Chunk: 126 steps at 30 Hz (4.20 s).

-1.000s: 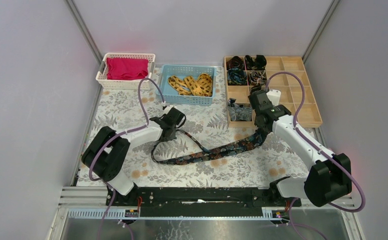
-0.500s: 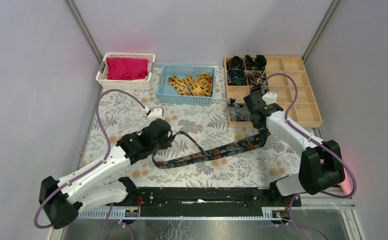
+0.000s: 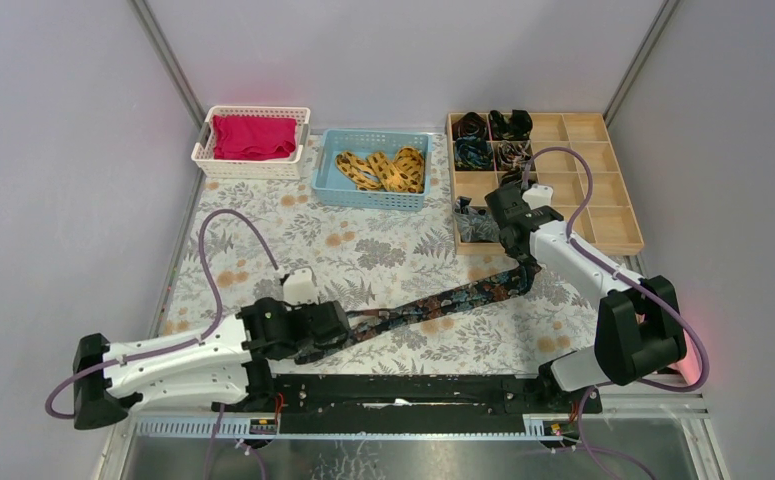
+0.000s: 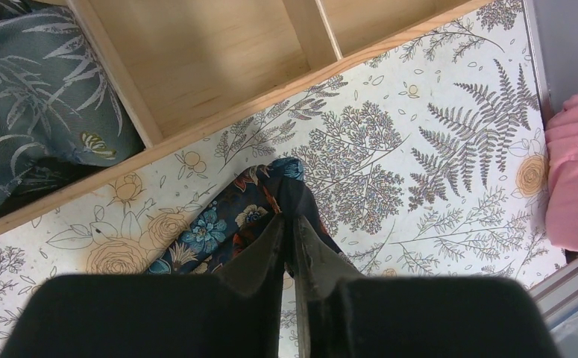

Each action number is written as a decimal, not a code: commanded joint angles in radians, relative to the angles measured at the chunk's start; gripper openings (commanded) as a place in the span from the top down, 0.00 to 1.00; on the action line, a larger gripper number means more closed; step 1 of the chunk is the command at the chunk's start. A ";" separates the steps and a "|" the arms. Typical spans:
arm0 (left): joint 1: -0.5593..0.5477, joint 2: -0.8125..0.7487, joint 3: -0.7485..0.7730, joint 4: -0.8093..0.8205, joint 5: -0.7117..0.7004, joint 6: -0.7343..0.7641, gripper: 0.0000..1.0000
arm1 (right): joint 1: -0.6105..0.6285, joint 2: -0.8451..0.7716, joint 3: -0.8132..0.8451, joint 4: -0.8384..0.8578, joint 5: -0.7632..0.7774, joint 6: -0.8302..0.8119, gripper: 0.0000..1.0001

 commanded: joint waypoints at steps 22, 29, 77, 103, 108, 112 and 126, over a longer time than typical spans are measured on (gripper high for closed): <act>-0.364 0.609 0.187 -0.379 -0.220 -0.574 0.58 | 0.100 -0.260 -0.130 0.137 -0.363 -0.005 0.83; -0.368 0.391 0.173 -0.233 -0.314 -0.464 0.54 | 0.259 -0.102 -0.168 0.226 -0.417 0.047 1.00; -0.368 -0.195 0.420 -0.339 -0.801 -0.210 0.63 | 0.790 0.690 0.515 0.145 -0.395 0.041 1.00; -0.368 -0.171 0.344 0.012 -0.801 0.155 0.53 | 0.729 0.594 0.504 -0.030 -0.029 0.166 1.00; -0.368 -0.216 0.319 0.010 -0.795 0.152 0.53 | 0.693 0.585 0.422 0.007 -0.081 0.189 1.00; -0.368 -0.243 0.324 0.012 -0.790 0.162 0.54 | 0.668 0.540 0.297 -0.006 -0.102 0.234 1.00; -0.368 -0.163 0.333 0.073 -0.785 0.210 0.50 | 0.549 0.388 -0.009 -0.100 -0.112 0.349 1.00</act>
